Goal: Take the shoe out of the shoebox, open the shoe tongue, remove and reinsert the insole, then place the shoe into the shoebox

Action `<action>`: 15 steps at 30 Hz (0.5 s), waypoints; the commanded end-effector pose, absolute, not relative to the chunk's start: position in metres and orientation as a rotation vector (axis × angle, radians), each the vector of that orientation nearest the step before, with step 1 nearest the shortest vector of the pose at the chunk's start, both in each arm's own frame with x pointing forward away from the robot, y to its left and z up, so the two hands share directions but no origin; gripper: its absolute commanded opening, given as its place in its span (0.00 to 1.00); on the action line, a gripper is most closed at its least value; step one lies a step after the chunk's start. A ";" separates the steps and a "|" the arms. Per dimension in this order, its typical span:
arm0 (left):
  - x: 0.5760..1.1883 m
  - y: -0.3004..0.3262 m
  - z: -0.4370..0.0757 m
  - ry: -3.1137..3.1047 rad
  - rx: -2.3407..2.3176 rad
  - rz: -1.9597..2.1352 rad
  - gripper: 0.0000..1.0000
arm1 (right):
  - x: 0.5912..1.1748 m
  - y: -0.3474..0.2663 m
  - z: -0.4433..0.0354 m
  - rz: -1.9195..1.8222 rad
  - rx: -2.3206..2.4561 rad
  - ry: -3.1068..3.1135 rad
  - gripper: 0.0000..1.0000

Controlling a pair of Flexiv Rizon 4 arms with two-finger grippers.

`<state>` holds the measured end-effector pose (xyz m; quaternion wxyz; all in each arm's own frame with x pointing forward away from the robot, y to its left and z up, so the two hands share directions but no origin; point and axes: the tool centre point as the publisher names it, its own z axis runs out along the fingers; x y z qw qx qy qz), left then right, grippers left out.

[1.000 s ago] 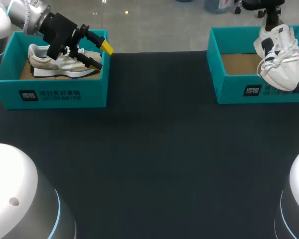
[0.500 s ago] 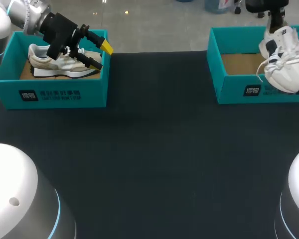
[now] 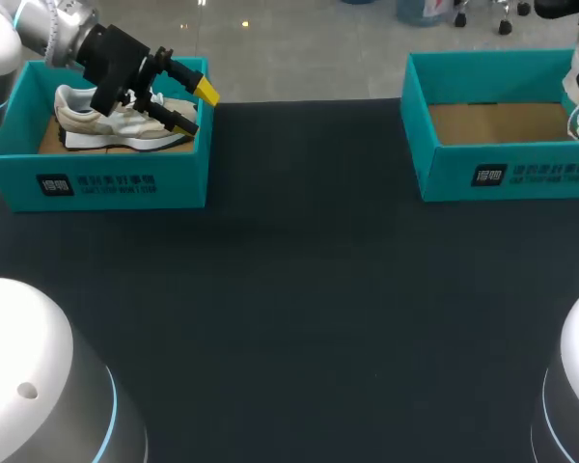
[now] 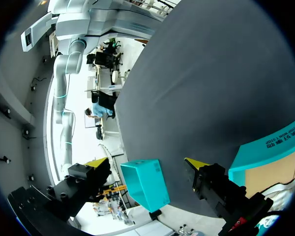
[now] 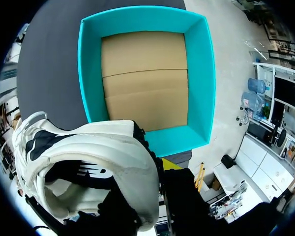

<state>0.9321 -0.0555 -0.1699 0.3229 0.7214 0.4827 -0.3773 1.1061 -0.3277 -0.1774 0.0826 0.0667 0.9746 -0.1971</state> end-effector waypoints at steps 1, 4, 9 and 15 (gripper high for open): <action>0.932 -0.055 -0.169 1.268 1.897 -0.988 1.00 | 1.111 -0.336 -0.178 -0.606 0.256 2.937 0.00; 0.932 -0.055 -0.169 1.268 1.897 -0.988 1.00 | 1.109 -0.336 -0.179 -0.561 0.340 2.945 0.00; 0.932 -0.055 -0.169 1.268 1.897 -0.988 1.00 | 1.104 -0.345 -0.178 -0.453 0.763 2.886 0.00; 0.932 -0.055 -0.169 1.268 1.897 -0.988 1.00 | 1.095 -0.347 -0.176 -0.400 1.281 2.637 0.00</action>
